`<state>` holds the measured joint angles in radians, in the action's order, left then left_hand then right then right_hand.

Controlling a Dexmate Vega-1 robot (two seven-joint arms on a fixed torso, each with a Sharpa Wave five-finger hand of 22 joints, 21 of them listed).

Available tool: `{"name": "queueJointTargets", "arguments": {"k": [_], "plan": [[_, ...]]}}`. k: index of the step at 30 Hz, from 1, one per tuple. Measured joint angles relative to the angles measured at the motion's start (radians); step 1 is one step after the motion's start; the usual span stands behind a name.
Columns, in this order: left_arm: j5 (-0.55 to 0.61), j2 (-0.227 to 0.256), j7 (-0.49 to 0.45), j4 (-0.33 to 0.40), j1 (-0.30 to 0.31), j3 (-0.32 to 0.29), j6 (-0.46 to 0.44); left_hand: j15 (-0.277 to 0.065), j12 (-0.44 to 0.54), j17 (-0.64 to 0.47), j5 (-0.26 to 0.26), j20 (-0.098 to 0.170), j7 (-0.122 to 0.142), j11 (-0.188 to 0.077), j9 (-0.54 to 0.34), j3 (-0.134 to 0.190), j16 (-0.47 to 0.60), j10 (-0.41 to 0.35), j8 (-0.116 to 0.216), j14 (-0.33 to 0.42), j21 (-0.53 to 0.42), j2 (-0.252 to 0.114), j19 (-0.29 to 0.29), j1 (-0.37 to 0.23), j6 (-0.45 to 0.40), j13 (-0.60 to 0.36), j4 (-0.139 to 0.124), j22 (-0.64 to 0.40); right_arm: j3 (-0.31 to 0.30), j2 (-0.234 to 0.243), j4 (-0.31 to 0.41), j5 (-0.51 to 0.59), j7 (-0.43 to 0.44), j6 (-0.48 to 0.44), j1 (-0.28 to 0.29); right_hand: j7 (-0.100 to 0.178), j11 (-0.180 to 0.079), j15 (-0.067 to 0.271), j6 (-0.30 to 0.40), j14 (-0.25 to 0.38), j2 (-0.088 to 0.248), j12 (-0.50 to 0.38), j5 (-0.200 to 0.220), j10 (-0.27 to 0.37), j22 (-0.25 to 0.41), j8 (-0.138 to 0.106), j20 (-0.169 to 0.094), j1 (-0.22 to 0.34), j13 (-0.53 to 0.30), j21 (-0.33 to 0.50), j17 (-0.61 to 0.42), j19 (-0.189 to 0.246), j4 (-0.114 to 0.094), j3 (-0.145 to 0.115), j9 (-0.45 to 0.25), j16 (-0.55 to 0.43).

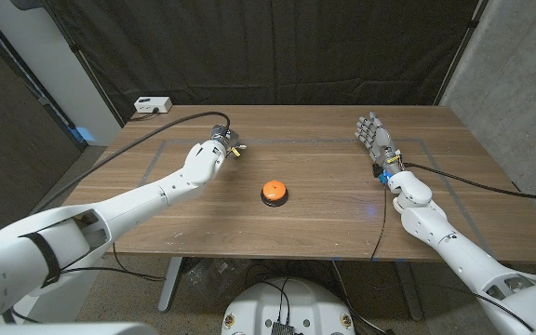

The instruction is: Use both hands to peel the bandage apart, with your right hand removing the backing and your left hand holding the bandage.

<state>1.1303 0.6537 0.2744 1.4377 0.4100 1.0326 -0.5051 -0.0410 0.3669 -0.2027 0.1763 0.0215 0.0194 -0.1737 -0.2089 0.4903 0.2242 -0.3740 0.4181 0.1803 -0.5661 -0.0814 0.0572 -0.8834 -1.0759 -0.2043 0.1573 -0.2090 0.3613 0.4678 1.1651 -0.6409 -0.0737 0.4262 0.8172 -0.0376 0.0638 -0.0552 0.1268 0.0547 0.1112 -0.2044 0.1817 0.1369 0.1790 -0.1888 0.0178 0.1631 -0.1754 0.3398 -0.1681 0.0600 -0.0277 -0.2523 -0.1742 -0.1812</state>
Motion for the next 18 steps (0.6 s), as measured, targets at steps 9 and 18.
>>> {"name": "queueJointTargets", "arguments": {"k": [9, 18], "plan": [[-0.002, 0.001, -0.125, 0.030, 0.050, -0.039, -0.044, 0.004, 0.008, 0.000, 0.000, -0.009, 0.011, -0.005, -0.012, 0.010, 0.001, -0.016, 0.015, 0.029, -0.007, -0.011, 0.009, -0.011, -0.011, 0.000, -0.001, 0.005, -0.001, 0.008, 0.019, 0.000, 0.007, -0.009, 0.011, 0.000, 0.000, 0.000, 0.000, 0.000, 0.000, 0.000, 0.000, 0.000, 0.000, 0.000, 0.000, 0.000, 0.000, 0.000, 0.001, 0.000, 0.000, 0.000, 0.000, 0.000], [-0.105, -0.022, -0.348, 0.056, 0.124, -0.130, -0.051, 0.000, 0.008, -0.005, 0.000, -0.016, 0.018, -0.012, -0.005, 0.022, 0.015, -0.063, 0.023, 0.082, -0.018, -0.002, 0.016, -0.021, -0.018, 0.002, -0.006, 0.005, -0.001, 0.013, 0.030, 0.003, 0.014, -0.019, 0.014, 0.000, 0.000, 0.000, 0.000, 0.000, 0.000, 0.000, 0.004, 0.000, 0.000, 0.000, 0.000, 0.000, 0.000, -0.008, 0.001, 0.000, 0.000, 0.000, 0.000, 0.000]]}}
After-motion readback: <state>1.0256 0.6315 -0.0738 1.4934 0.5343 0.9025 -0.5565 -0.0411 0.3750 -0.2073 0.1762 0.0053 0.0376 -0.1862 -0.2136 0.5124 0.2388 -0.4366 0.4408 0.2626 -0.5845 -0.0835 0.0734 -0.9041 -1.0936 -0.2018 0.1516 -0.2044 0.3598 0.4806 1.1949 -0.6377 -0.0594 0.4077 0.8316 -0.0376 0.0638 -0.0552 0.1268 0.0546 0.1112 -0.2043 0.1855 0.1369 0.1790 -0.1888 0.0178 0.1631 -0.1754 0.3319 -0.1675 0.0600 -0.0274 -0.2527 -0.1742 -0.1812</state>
